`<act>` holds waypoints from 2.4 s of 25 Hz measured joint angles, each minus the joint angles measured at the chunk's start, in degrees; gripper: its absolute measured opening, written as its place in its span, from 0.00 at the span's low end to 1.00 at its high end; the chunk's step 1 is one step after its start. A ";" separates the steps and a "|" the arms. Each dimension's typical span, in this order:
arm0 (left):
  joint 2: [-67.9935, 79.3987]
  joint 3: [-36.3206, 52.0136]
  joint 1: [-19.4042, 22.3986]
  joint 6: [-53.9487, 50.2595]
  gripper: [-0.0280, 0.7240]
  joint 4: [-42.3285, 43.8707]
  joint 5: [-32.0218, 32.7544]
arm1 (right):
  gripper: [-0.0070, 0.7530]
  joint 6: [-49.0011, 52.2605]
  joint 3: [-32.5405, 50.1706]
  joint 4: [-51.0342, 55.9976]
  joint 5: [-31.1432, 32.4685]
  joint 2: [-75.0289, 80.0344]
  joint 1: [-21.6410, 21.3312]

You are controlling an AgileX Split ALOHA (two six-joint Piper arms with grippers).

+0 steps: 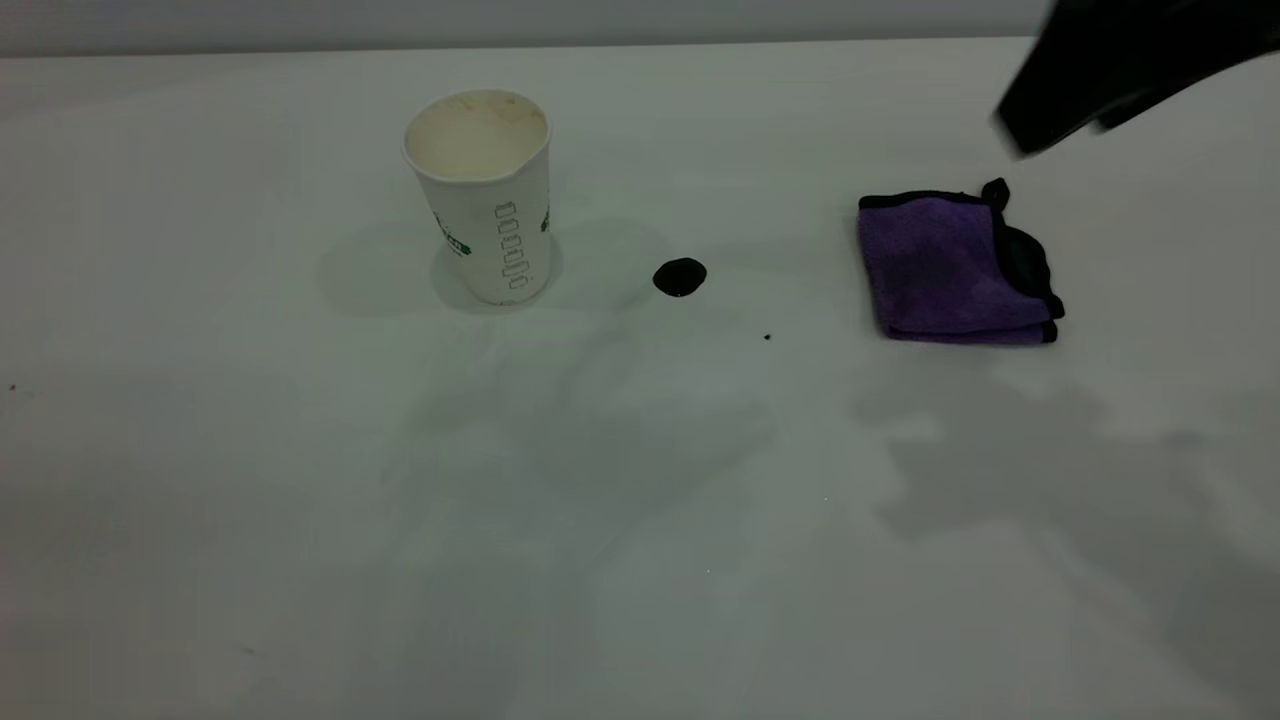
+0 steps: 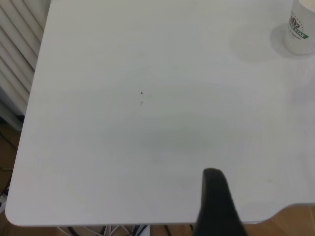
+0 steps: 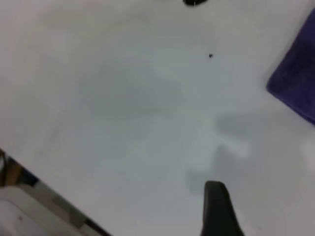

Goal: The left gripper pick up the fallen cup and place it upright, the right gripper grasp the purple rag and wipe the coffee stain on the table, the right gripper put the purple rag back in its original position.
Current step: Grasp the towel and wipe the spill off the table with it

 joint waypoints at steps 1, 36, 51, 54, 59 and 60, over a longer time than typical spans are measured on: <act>0.00 0.00 0.00 0.00 0.75 0.00 0.00 | 0.67 1.06 -1.33 -1.31 -0.61 2.49 0.62; 0.00 0.00 0.00 0.00 0.75 0.00 0.06 | 0.66 28.01 -44.54 -26.85 9.98 50.52 -6.27; 0.00 0.00 0.00 0.00 0.75 0.00 0.18 | 0.43 21.00 -45.56 -19.42 8.48 52.90 -6.01; 0.00 0.00 0.00 0.00 0.75 0.00 0.18 | 0.17 20.52 -45.56 -18.44 8.15 52.97 -5.48; 0.00 0.00 0.00 0.00 0.75 0.00 0.21 | 0.10 17.60 -45.56 -16.07 5.27 53.02 -1.83; 0.00 0.00 0.00 0.00 0.75 0.00 0.25 | 0.10 17.35 -45.56 -15.77 4.43 53.02 -0.59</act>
